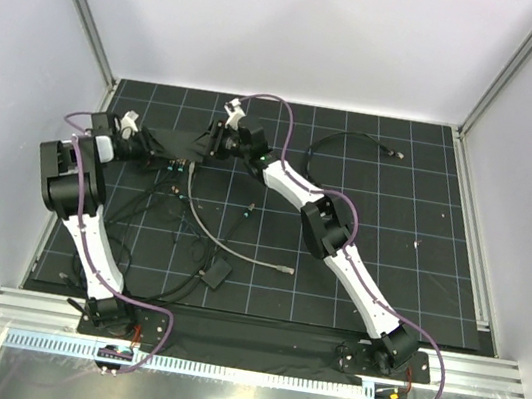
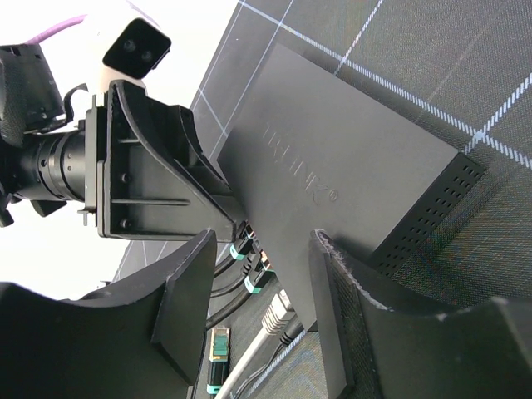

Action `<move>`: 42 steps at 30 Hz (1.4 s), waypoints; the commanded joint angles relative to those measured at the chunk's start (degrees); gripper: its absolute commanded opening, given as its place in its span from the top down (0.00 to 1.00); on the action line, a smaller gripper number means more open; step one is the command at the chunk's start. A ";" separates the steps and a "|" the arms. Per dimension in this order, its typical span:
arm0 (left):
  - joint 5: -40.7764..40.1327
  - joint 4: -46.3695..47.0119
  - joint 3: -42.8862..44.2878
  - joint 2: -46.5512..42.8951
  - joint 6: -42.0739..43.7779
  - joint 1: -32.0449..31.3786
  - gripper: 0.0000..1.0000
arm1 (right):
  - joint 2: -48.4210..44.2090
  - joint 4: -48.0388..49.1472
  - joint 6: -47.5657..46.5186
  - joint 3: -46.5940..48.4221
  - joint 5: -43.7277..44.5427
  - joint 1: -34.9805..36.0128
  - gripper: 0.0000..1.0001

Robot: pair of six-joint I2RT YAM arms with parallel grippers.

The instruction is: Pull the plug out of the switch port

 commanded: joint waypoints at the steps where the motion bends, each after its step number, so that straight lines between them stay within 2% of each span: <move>1: -4.61 -2.66 1.50 1.97 1.04 -1.30 0.56 | -0.19 1.40 0.00 2.62 0.61 0.62 0.45; 7: -6.90 -5.21 2.47 2.93 1.57 -1.47 0.67 | -0.28 1.22 -0.17 2.53 0.69 0.62 0.46; 11: -6.81 -6.00 2.99 3.81 1.66 -1.47 0.80 | -0.28 1.14 -0.17 2.45 0.78 0.62 0.46; 13: -6.64 -7.40 3.78 4.08 2.53 -1.39 0.82 | -0.28 1.14 -0.26 2.45 0.87 0.53 0.47; 15: -6.46 -8.46 4.31 4.52 3.58 -1.47 0.78 | -0.36 1.05 -0.35 2.53 0.78 0.62 0.47; 19: -7.60 -11.19 5.71 4.70 5.17 -1.47 0.81 | -0.54 0.87 -0.52 2.45 0.96 0.53 0.47; 21: -8.21 -11.72 6.07 5.22 5.00 -1.47 0.87 | -0.54 0.87 -0.52 2.36 1.04 0.62 0.47; 22: -8.30 -11.81 6.42 5.48 4.82 -1.39 0.97 | -0.71 0.78 -0.61 2.36 1.13 0.53 0.48; 23: -8.91 -12.42 6.94 5.75 4.82 -1.39 1.00 | -0.72 0.61 -0.61 2.10 1.22 0.62 0.47; 30: -12.96 -24.80 13.88 10.58 9.74 -1.82 1.00 | -0.63 0.26 -0.26 2.27 2.45 0.62 0.51; 33: -15.86 -33.22 17.48 13.30 13.07 -1.82 1.00 | -0.54 -0.09 -0.35 2.27 2.89 0.53 0.51; 42: -14.21 -35.54 16.27 13.66 15.98 -2.09 1.00 | -0.72 -1.68 -0.96 2.89 3.94 0.53 0.53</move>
